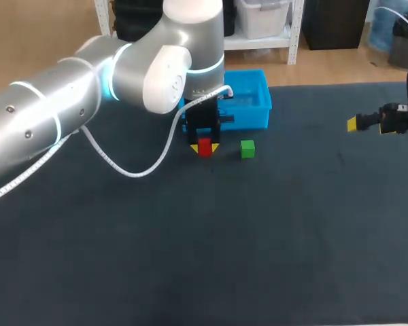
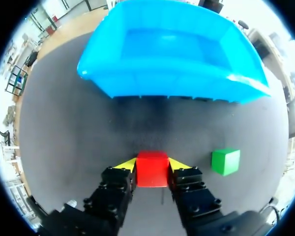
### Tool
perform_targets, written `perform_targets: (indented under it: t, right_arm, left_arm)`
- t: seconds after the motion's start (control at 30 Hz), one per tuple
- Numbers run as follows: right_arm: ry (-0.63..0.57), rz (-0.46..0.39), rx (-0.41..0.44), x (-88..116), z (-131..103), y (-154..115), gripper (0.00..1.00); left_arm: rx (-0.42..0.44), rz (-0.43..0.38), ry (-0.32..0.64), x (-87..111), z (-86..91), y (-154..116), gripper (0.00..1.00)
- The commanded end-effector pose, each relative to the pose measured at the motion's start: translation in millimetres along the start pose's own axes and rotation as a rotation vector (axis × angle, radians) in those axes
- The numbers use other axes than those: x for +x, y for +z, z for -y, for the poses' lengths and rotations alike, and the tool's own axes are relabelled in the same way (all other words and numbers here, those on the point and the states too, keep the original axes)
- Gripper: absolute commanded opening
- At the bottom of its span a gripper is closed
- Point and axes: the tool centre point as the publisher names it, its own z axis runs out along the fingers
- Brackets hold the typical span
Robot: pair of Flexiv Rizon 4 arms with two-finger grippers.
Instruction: Use the left arm to pick the red cube and place it into the blue plastic box first, then use the right arm to grasp the green cube and put it into the same blue plastic box after the first action is fully finished.
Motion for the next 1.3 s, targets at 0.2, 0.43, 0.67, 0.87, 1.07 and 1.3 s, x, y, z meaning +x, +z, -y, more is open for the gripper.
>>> perform_targets:
  t: [0.2, 0.43, 0.67, 0.87, 1.07, 1.3]
  right_arm:
    - [-0.001, -0.002, -0.002, -0.3, 0.7, -0.2, 1.00]
    - [-0.001, -0.002, -0.002, -0.3, 0.7, -0.2, 1.00]
    - [-0.001, -0.002, -0.002, -0.3, 0.7, -0.2, 1.00]
    - [-0.001, -0.002, -0.002, -0.3, 0.7, -0.2, 1.00]
    - [-0.001, -0.002, -0.002, -0.3, 0.7, -0.2, 1.00]
    - [-0.001, -0.002, -0.002, -0.3, 0.7, -0.2, 1.00]
  left_arm:
    - [0.041, 0.084, 0.031, 3.7, -8.0, -57.9, 0.00]
    - [0.072, 0.136, 0.049, 6.3, -18.9, -100.7, 0.00]
    - [0.109, 0.189, 0.069, 13.2, -25.7, -134.2, 0.00]
    - [0.115, 0.238, 0.080, 17.7, -31.9, -149.2, 0.00]
    - [0.132, 0.267, 0.097, 23.3, -34.6, -144.2, 0.00]
    - [0.143, 0.284, 0.118, 21.2, -35.6, -143.1, 0.00]
